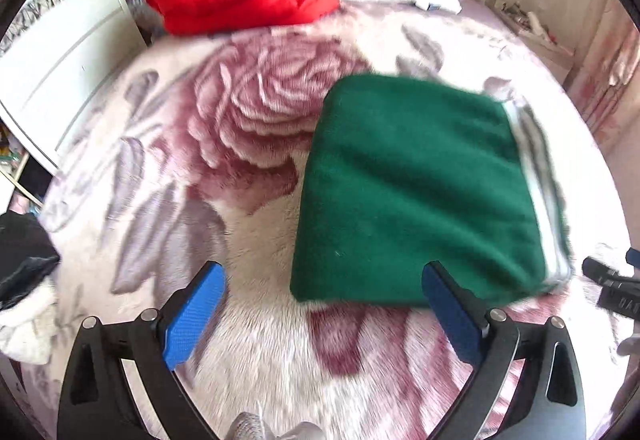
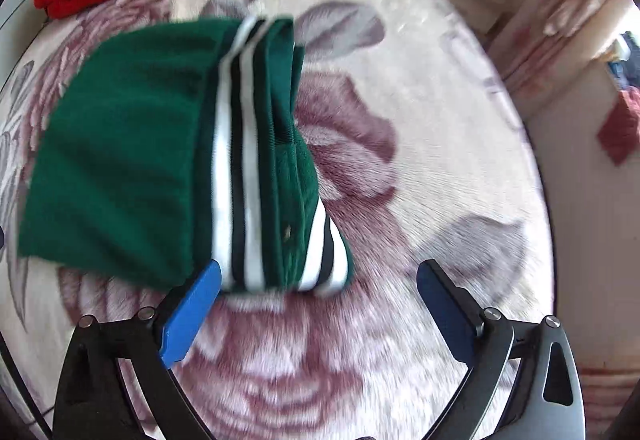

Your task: Fold large clothes

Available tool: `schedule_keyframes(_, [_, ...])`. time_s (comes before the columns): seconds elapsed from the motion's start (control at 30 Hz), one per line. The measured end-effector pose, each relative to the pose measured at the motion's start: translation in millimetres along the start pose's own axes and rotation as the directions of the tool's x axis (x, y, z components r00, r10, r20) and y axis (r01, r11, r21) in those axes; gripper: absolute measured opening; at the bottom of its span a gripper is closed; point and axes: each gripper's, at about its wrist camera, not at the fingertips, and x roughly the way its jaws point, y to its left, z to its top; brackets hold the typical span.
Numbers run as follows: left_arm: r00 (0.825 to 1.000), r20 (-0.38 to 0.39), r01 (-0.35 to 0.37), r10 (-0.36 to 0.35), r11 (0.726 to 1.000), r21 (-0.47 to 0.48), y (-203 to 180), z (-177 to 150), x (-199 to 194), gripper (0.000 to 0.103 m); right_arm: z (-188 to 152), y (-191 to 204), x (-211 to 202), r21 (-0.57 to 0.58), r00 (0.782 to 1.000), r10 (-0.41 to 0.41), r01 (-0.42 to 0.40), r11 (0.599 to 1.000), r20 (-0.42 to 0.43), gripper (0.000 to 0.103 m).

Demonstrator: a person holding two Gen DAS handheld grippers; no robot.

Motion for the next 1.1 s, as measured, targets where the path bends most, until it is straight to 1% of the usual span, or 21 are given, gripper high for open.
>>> schedule_keyframes(0.03, [1.000,0.012,0.010,-0.010,1.000,-0.007,-1,-1,-20,0.101,4,-15,-20,0.006,1.000,-0.015,0.015,1.000,0.015,0.100])
schedule_keyframes(0.07, [1.000,0.019,0.016,-0.016,1.000,-0.010,-3,2,-30,0.101,-5,-16,-41,0.008,0.999,-0.021,0.021,1.000,0.028,0.100])
schedule_keyframes(0.1, [0.999,0.028,0.018,-0.018,1.000,-0.010,-4,2,-50,0.101,17,-18,-48,0.010,0.999,-0.023,0.023,1.000,0.042,0.100])
schedule_keyframes(0.13, [0.999,0.035,0.019,-0.019,1.000,-0.009,-5,2,-64,0.101,19,-10,-78,0.011,0.998,-0.030,0.029,1.000,0.056,0.100])
schedule_keyframes(0.17, [0.999,0.044,0.021,-0.020,1.000,-0.007,-7,2,-84,0.101,12,-13,-104,0.016,0.996,-0.041,0.040,0.999,0.075,0.100])
schedule_keyframes(0.2, [0.998,0.053,0.027,-0.027,1.000,-0.003,-9,2,-106,0.101,15,-16,-110,0.023,0.995,-0.046,0.044,0.999,0.089,0.100])
schedule_keyframes(0.23, [0.998,0.064,0.029,-0.029,1.000,-0.002,-9,1,-129,0.101,8,-21,-139,0.031,0.993,-0.049,0.046,0.998,0.110,0.100])
schedule_keyframes(0.27, [0.997,0.069,0.035,-0.034,0.999,-0.002,-11,0,-144,0.101,10,-24,-157,0.036,0.991,-0.051,0.047,0.998,0.124,0.100])
schedule_keyframes(0.3, [0.996,0.076,0.048,-0.048,0.999,-0.002,-12,-1,-163,0.101,3,-27,-175,0.040,0.989,-0.056,0.051,0.998,0.138,0.100])
schedule_keyframes(0.33, [0.995,0.087,0.052,-0.052,0.999,-0.001,-13,-3,-181,0.101,-6,-32,-205,0.044,0.987,-0.060,0.054,0.998,0.151,0.100])
schedule_keyframes(0.4, [0.992,0.114,0.057,-0.058,0.998,0.007,-14,-7,-223,0.101,-12,-44,-237,0.051,0.984,-0.057,0.049,0.997,0.170,0.100])
schedule_keyframes(0.43, [0.991,0.121,0.063,-0.064,0.998,0.009,-14,-9,-237,0.101,-18,-54,-263,0.058,0.982,-0.053,0.043,0.997,0.183,0.100])
schedule_keyframes(0.53, [0.986,0.155,0.066,-0.066,0.998,0.008,-17,-18,-294,0.101,-34,-70,-330,0.071,0.967,-0.063,0.047,0.996,0.247,0.100])
schedule_keyframes(0.63, [0.980,0.191,0.061,-0.061,0.998,0.007,-17,-27,-343,0.101,-53,-83,-387,0.083,0.958,-0.064,0.042,0.996,0.279,0.100])
schedule_keyframes(0.67, [0.978,0.201,0.056,-0.056,0.998,0.006,-17,-30,-356,0.101,-60,-89,-408,0.084,0.955,-0.062,0.039,0.996,0.291,0.100])
schedule_keyframes(0.8, [0.972,0.227,0.067,-0.065,0.998,-0.003,-12,-42,-409,0.101,-84,-102,-470,0.082,0.945,-0.046,0.021,0.996,0.324,0.100])
schedule_keyframes(0.9, [0.968,0.239,0.085,-0.080,0.996,-0.012,-7,-52,-440,0.101,-102,-111,-515,0.077,0.933,-0.034,0.007,0.997,0.359,0.100])
schedule_keyframes(0.97, [0.966,0.245,0.086,-0.080,0.996,-0.014,-6,-59,-459,0.101,-113,-114,-543,0.070,0.920,-0.039,0.013,0.997,0.391,0.100])
schedule_keyframes(1.0, [0.966,0.245,0.089,-0.083,0.996,-0.015,-5,-62,-467,0.101,-119,-117,-558,0.065,0.913,-0.041,0.016,0.998,0.406,0.100])
schedule_keyframes(1.1, [0.971,0.228,0.085,-0.080,0.996,-0.015,-4,-71,-488,0.101,-132,-124,-586,0.055,0.906,-0.037,0.015,0.998,0.421,0.100])
